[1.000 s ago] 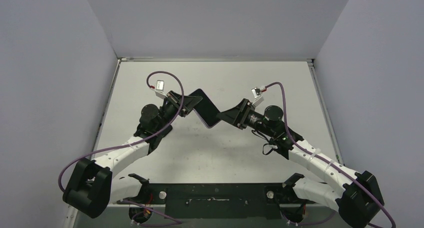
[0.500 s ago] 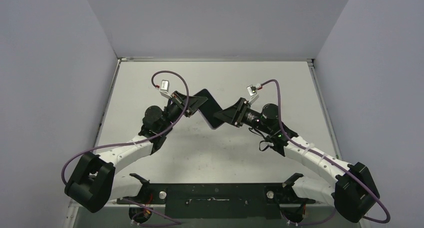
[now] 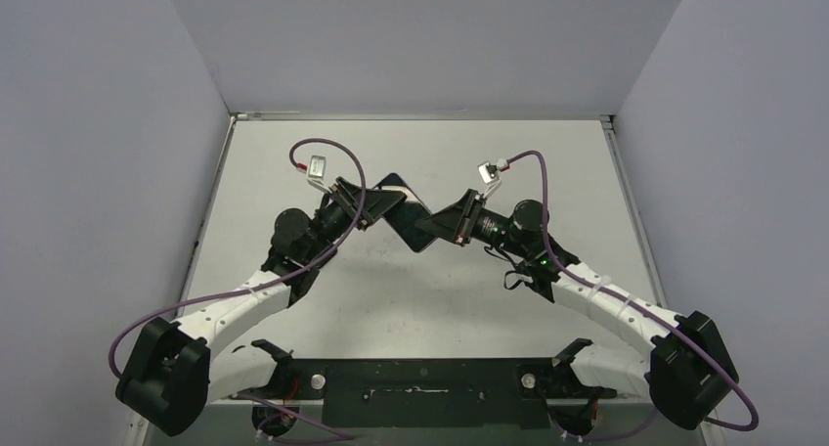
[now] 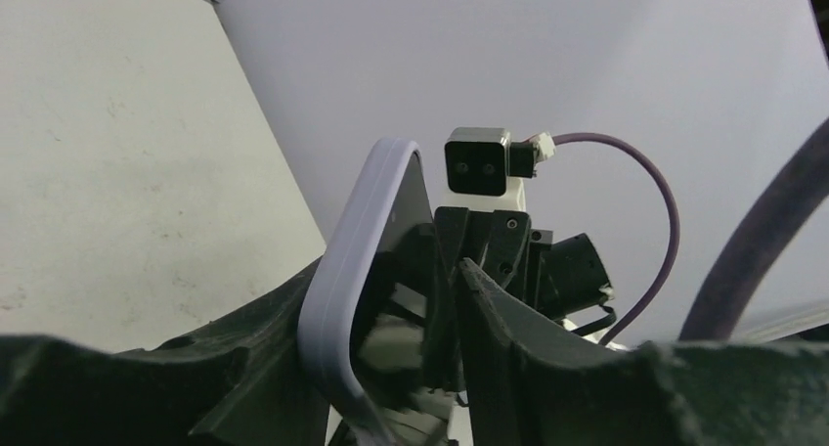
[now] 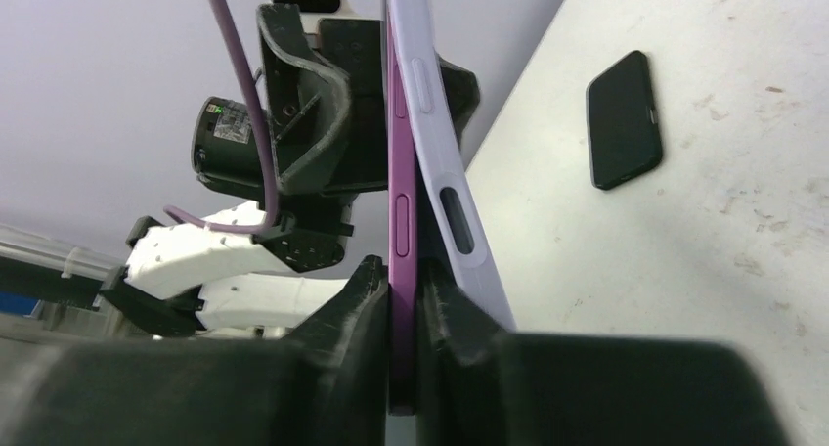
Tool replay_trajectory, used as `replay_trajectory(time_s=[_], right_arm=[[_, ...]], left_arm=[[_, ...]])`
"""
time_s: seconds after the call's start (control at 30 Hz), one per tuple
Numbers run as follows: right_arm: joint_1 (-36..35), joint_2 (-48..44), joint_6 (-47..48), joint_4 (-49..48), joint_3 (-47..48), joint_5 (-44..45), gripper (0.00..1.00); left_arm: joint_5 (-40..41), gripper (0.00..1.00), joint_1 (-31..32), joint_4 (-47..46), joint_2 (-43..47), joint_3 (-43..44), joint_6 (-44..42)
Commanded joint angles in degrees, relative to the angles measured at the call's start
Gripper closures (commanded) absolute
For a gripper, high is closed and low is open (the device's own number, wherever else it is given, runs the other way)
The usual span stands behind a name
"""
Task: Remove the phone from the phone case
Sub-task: Remove the phone case from the phone.
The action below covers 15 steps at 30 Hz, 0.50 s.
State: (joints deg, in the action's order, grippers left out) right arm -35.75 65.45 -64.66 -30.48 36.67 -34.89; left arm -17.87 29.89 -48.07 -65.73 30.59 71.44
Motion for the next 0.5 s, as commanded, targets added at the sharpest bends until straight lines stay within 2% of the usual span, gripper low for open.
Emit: replay_trajectory(time_s=[0.0, 0.1, 0.23, 0.47], right_arm=[[0.23, -0.16, -0.42, -5.7, 3.15, 1.38, 1.0], [0.56, -0.24, -1.08, -5.99, 3.32, 1.63, 1.0], [0.92, -0.24, -2.05, -6.44, 3.49, 2.44, 1.0], [1.2, -0.24, -4.66, -8.06, 3.65, 5.21, 1.0]], left_arm=[[-1.03, 0.54, -1.27, 3.3, 4.27, 2.34, -5.55], [0.19, 0.41, -1.96, 4.98, 6.1, 1.88, -6.81], [2.53, 0.34, -2.12, 9.67, 9.22, 1.62, -9.07], [3.91, 0.34, -1.58, 12.6, 12.51, -2.15, -8.81]])
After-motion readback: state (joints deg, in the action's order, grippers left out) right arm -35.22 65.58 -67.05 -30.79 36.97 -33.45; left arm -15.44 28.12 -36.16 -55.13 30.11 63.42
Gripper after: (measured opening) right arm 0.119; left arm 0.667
